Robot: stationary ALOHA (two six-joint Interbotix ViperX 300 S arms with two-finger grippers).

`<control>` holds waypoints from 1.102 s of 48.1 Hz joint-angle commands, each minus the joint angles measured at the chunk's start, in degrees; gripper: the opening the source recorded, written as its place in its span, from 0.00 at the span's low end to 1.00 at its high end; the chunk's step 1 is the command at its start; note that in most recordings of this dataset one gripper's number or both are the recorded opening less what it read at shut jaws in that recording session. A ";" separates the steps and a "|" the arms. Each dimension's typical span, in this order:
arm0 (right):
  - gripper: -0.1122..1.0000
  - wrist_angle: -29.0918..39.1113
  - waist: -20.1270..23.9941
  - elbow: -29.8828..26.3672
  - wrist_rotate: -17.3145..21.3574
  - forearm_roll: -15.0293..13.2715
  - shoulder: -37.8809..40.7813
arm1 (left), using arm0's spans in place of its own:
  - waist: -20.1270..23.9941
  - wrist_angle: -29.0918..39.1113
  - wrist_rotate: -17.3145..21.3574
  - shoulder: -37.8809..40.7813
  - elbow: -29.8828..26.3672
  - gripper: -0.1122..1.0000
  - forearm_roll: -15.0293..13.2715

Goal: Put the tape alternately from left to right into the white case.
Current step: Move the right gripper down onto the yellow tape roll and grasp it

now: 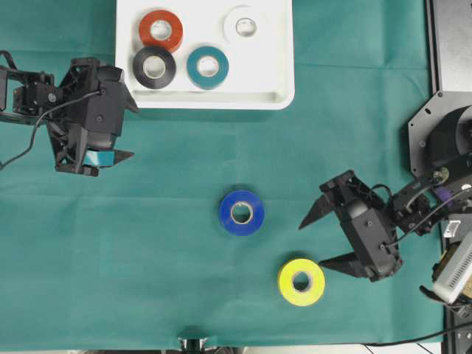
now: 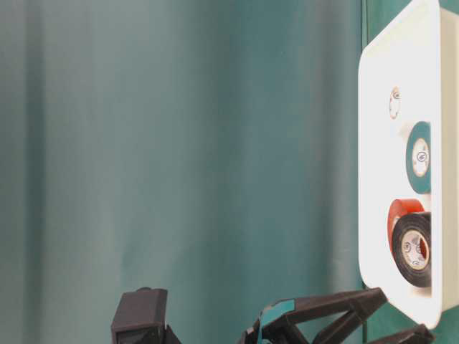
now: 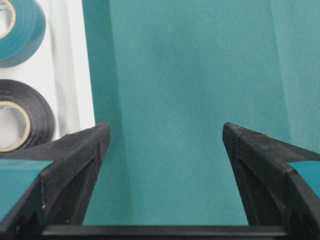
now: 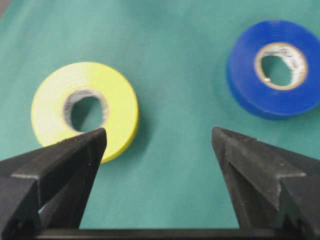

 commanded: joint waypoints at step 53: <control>0.84 0.44 3.34 -10.72 4.75 0.18 20.30 | -0.53 -1.67 0.00 -0.53 0.44 1.00 0.00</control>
